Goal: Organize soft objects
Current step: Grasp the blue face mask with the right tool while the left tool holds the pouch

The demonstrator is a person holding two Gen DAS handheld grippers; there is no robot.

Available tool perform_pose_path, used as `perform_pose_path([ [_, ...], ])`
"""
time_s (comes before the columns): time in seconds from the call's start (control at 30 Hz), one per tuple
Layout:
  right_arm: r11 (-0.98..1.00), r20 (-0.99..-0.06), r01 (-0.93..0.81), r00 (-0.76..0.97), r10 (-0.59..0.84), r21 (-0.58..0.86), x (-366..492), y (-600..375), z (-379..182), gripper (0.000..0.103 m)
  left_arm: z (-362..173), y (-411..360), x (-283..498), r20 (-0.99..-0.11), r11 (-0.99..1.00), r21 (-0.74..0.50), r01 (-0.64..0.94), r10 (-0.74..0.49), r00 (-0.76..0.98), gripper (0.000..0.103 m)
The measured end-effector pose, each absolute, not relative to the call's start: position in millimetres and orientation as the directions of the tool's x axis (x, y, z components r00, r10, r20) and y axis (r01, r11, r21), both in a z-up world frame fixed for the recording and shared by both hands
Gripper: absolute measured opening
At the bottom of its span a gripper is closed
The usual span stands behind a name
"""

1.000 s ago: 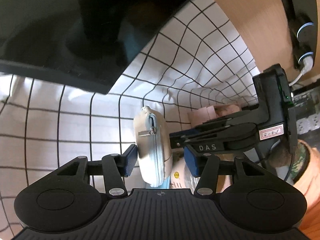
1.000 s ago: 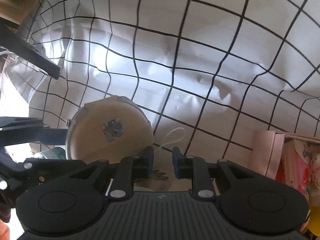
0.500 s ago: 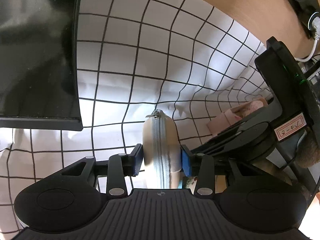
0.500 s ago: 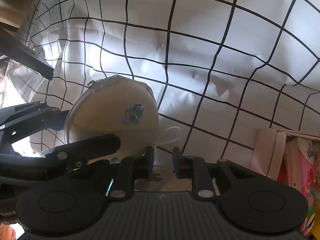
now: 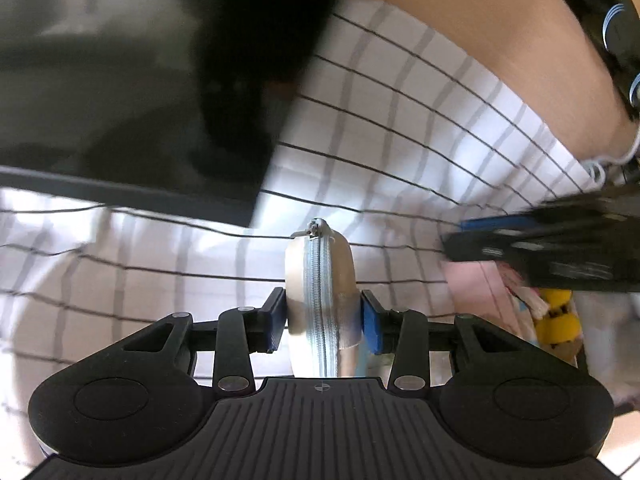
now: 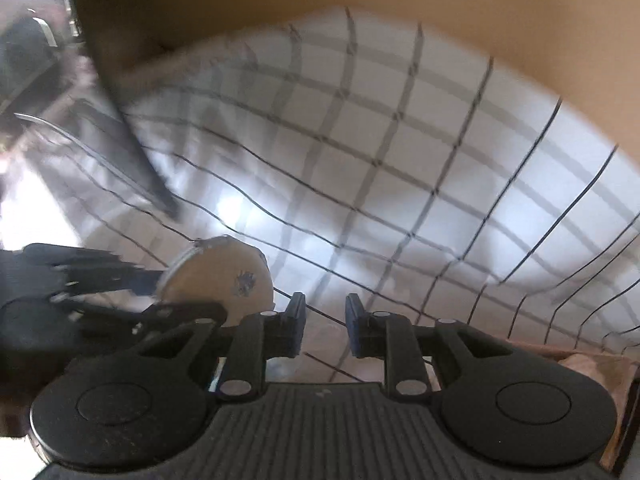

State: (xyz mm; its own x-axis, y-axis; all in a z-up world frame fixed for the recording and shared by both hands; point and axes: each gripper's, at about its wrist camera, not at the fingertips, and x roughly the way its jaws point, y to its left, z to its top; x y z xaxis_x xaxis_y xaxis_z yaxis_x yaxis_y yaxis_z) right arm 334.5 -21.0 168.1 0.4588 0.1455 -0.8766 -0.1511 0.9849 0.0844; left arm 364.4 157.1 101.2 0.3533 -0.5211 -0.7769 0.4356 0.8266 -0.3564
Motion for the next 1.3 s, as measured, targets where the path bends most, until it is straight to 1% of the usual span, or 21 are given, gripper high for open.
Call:
perform_pose_path([
  [0.07, 0.981, -0.863, -0.154, 0.472, 0.179, 0.119, 315, -11, 183, 0.051, 109, 176, 361, -0.764, 0.842, -0.352, 0.409, -0.51, 0.394, 0.043],
  [0.1, 0.977, -0.863, -0.156, 0.464, 0.202, 0.145, 307, -5, 187, 0.053, 112, 185, 359, -0.755, 0.842, -0.362, 0.4, -0.516, 0.403, 0.043],
  [0.2, 0.964, -0.883, -0.132, 0.389, 0.264, 0.23, 285, 15, 180, 0.053, 122, 204, 350, -0.733, 0.85, -0.375, 0.371, -0.517, 0.443, 0.043],
  [0.3, 0.963, -0.888, -0.1, 0.374, 0.269, 0.249, 262, 38, 162, 0.053, 129, 220, 340, -0.7, 0.836, -0.402, 0.373, -0.543, 0.464, 0.043],
  [0.4, 0.972, -0.876, -0.075, 0.423, 0.234, 0.224, 237, 59, 138, 0.053, 137, 234, 335, -0.662, 0.821, -0.432, 0.374, -0.57, 0.486, 0.043],
  [0.53, 0.99, -0.84, -0.091, 0.524, 0.137, 0.105, 214, 81, 103, 0.053, 145, 249, 335, -0.629, 0.811, -0.461, 0.36, -0.585, 0.512, 0.043],
  [0.57, 0.991, -0.841, -0.084, 0.524, 0.134, 0.105, 216, 81, 96, 0.054, 145, 251, 335, -0.626, 0.81, -0.466, 0.356, -0.586, 0.515, 0.043],
  [0.67, 0.987, -0.859, 0.022, 0.495, 0.129, 0.161, 224, 75, 69, 0.054, 143, 256, 334, -0.621, 0.805, -0.481, 0.348, -0.593, 0.514, 0.043],
  [0.77, 0.969, -0.838, 0.107, 0.529, 0.134, 0.222, 230, 68, 54, 0.054, 141, 258, 330, -0.622, 0.809, -0.471, 0.352, -0.588, 0.517, 0.043],
  [0.83, 0.971, -0.836, 0.097, 0.532, 0.135, 0.218, 236, 70, 46, 0.054, 140, 260, 328, -0.618, 0.81, -0.463, 0.359, -0.586, 0.524, 0.043],
  [0.9, 0.982, -0.822, 0.055, 0.556, 0.121, 0.182, 236, 77, 42, 0.056, 141, 263, 327, -0.612, 0.809, -0.468, 0.356, -0.587, 0.53, 0.043],
  [1.0, 0.99, -0.806, -0.036, 0.578, 0.129, 0.133, 236, 85, 37, 0.063, 141, 265, 326, -0.601, 0.8, -0.489, 0.349, -0.599, 0.53, 0.043],
  [1.1, 0.992, -0.78, -0.115, 0.616, 0.111, 0.05, 231, 95, 31, 0.063, 142, 262, 324, -0.602, 0.802, -0.481, 0.355, -0.596, 0.531, 0.043],
  [1.13, 0.99, -0.777, -0.14, 0.62, 0.106, 0.024, 228, 97, 30, 0.062, 142, 261, 323, -0.603, 0.803, -0.478, 0.355, -0.595, 0.531, 0.043],
  [1.2, 0.986, -0.774, -0.169, 0.622, 0.119, 0.016, 225, 97, 31, 0.058, 141, 259, 321, -0.605, 0.801, -0.483, 0.355, -0.598, 0.526, 0.043],
  [1.23, 0.983, -0.777, -0.183, 0.617, 0.126, 0.014, 224, 96, 32, 0.051, 139, 259, 320, -0.608, 0.8, -0.484, 0.355, -0.599, 0.521, 0.043],
  [1.27, 0.98, -0.782, -0.198, 0.61, 0.129, 0.007, 222, 96, 34, 0.038, 138, 257, 320, -0.613, 0.801, -0.482, 0.354, -0.598, 0.516, 0.043],
  [1.3, 0.976, -0.792, -0.218, 0.597, 0.129, -0.006, 221, 97, 37, 0.028, 136, 256, 320, -0.619, 0.803, -0.48, 0.354, -0.596, 0.511, 0.043],
])
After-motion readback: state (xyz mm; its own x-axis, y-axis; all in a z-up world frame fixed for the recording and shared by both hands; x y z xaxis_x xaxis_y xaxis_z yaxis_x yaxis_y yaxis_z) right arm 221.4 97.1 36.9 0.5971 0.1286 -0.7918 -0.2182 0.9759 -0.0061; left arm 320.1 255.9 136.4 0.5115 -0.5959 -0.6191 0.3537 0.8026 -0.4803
